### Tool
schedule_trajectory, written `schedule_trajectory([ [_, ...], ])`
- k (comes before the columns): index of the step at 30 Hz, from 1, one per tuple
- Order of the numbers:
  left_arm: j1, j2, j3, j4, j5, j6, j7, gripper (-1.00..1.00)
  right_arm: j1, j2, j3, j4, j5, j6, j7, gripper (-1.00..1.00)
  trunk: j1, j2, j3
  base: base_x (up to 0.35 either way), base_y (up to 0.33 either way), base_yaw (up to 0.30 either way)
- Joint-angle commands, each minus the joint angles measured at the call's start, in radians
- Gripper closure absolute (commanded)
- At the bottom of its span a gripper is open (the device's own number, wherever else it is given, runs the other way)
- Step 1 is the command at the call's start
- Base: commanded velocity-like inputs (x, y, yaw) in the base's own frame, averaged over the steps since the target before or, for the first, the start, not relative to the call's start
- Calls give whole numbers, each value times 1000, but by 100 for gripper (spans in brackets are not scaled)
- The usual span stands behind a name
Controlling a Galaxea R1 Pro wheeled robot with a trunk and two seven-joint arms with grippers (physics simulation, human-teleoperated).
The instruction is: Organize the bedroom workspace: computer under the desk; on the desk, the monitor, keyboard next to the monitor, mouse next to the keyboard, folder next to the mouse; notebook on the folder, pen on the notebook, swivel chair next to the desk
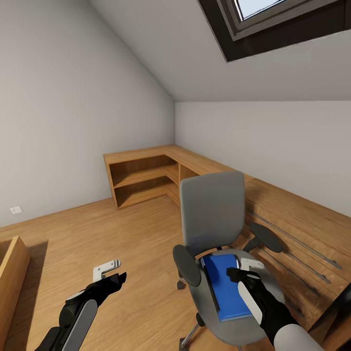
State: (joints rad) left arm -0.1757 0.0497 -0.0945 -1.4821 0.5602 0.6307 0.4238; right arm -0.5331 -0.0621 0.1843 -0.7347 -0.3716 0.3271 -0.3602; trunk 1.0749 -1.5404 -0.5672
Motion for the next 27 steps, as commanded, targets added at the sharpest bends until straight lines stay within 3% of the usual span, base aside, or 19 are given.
schedule_trajectory([
  [1, -1, 1, -2, -1, 10, 1, 10, -100, -1, -2, 6, -2, -9, 3, -10, -100, 4, -8, -4, 0, 0, 0],
  [5, -1, 1, -2, -1, 10, 1, 10, -100, -1, -15, 6, -2, -10, 3, -10, -100, 15, -29, -14, 0, 0, 0],
  [7, -1, 1, -2, 0, 11, 1, 10, -100, -1, -33, 6, -2, -12, 3, -9, -100, 15, -29, -14, 0, 0, 0],
  [11, 0, 1, -2, 5, 12, 1, 10, -100, -2, -50, -3, -2, -12, 3, 44, -100, 15, -29, -14, 0, 0, 0],
  [27, -1, 3, -2, 51, 5, -2, 12, -100, -2, -54, -11, -2, -10, 4, 76, -100, 15, -29, -14, 121, 0, 0],
])
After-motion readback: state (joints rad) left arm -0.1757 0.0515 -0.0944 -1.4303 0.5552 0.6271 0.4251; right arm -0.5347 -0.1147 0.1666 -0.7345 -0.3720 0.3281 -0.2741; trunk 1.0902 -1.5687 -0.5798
